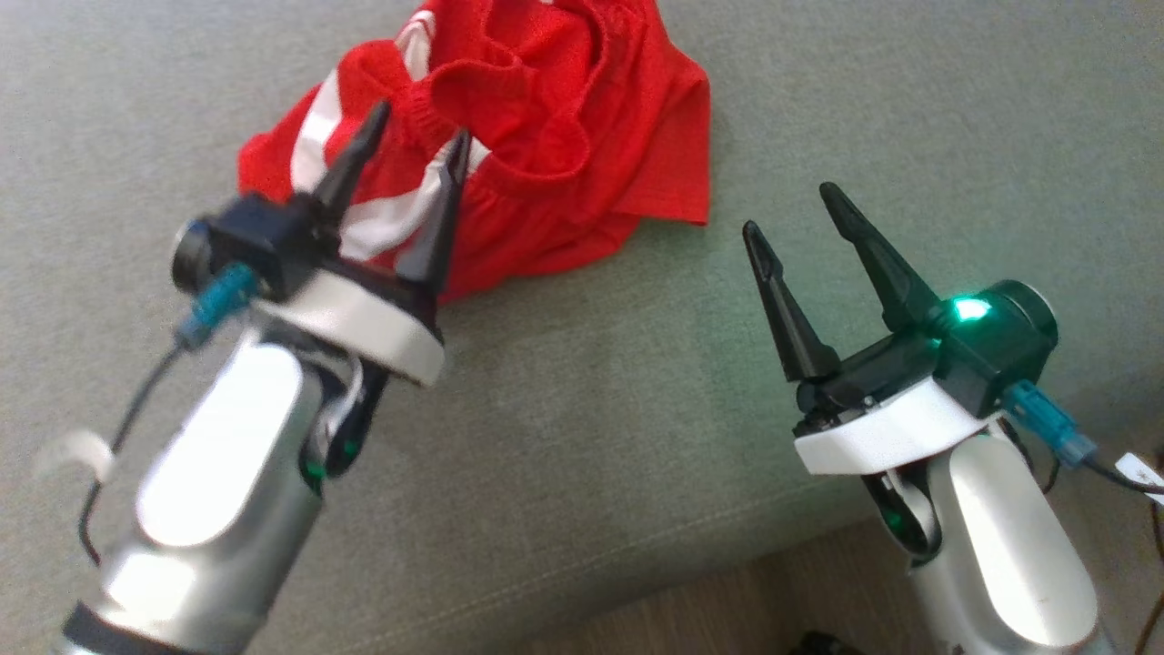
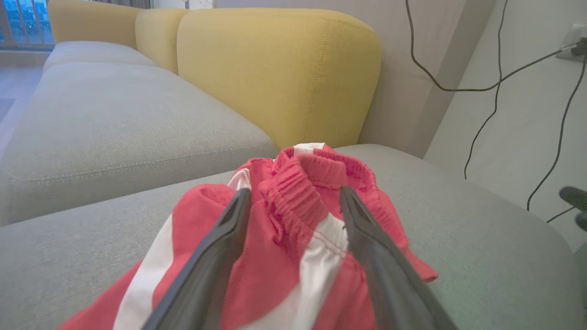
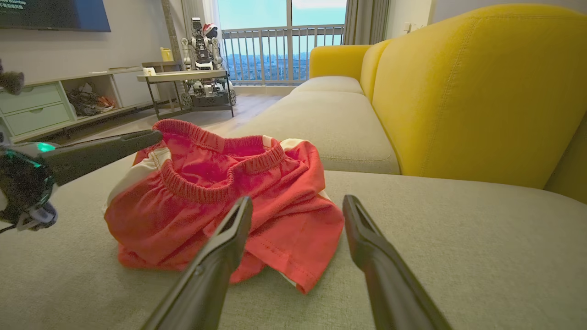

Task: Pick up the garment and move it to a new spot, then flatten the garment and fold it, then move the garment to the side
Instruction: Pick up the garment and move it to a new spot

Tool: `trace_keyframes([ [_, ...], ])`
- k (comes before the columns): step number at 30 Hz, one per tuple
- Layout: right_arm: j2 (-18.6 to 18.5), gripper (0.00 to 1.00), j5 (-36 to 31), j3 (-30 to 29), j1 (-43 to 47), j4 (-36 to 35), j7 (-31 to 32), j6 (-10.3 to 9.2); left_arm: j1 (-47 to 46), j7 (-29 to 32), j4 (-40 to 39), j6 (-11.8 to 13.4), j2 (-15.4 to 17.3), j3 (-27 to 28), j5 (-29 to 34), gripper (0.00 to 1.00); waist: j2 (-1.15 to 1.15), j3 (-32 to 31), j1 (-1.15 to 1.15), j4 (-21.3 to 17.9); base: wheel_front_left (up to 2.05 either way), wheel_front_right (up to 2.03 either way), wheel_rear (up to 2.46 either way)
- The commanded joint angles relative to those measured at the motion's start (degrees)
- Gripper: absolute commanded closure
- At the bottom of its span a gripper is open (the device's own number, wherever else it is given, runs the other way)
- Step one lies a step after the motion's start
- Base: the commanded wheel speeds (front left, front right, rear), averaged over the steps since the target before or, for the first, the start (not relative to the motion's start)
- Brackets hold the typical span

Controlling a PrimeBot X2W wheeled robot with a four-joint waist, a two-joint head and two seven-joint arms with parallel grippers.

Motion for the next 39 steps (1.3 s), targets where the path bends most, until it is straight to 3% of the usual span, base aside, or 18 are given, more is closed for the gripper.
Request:
trace_keyframes([
  [1,0.23,0.0,-0.36,1.13,0.05,-1.44,-0.13,-0.01,-0.22,-0.65,-2.27,0.02,0.65,2.44,1.39,0.0,0.0,-0.98,0.0,0.95,0.0,0.0,0.0],
  [8,0.23,0.0,-0.76,2.07,0.22,-0.91,-0.13,-0.01,1.46,-0.66,-1.76,-1.73,-0.36,4.0,8.02,0.0,0.0,-1.63,0.0,1.1,0.0,0.0,0.0],
  [20,0.23,0.0,0.04,2.87,0.17,-0.44,-0.13,-0.01,-6.77,-0.66,8.21,-3.48,-0.28,6.23,13.11,0.0,0.0,-0.39,0.0,-2.75,0.0,0.0,0.0],
  [21,0.23,0.0,0.11,2.76,0.17,-0.42,-0.13,-0.01,-7.27,-0.66,8.25,-3.55,-0.28,6.32,13.59,0.62,0.0,-0.39,0.0,-2.91,0.0,0.0,0.0],
  [22,0.23,0.0,0.17,2.63,0.17,-0.43,-0.13,-0.01,-7.58,-0.66,8.12,-3.7,-0.24,6.43,14.01,1.0,0.0,-0.44,0.0,-3.01,0.0,0.0,0.0],
  [30,0.23,0.0,0.0,1.75,1.06,0.27,-0.13,-0.01,-6.81,-0.66,3.41,-4.62,-0.59,7.65,15.89,1.0,0.0,-2.55,0.0,-1.5,0.0,0.0,0.0],
  [35,0.23,0.0,-0.21,1.89,1.63,0.63,-0.13,-0.01,-8.04,-0.66,-2.1,-6.26,-1.61,12.63,11.12,1.0,0.0,-4.86,0.0,1.25,0.0,0.0,0.0],
  [39,0.23,0.0,-0.19,2.13,2.16,1.06,-0.13,-0.01,-11.16,-0.62,-4.74,-6.6,1.03,17.93,7.95,1.0,0.0,-6.67,0.0,3.19,0.0,0.0,0.0],
])
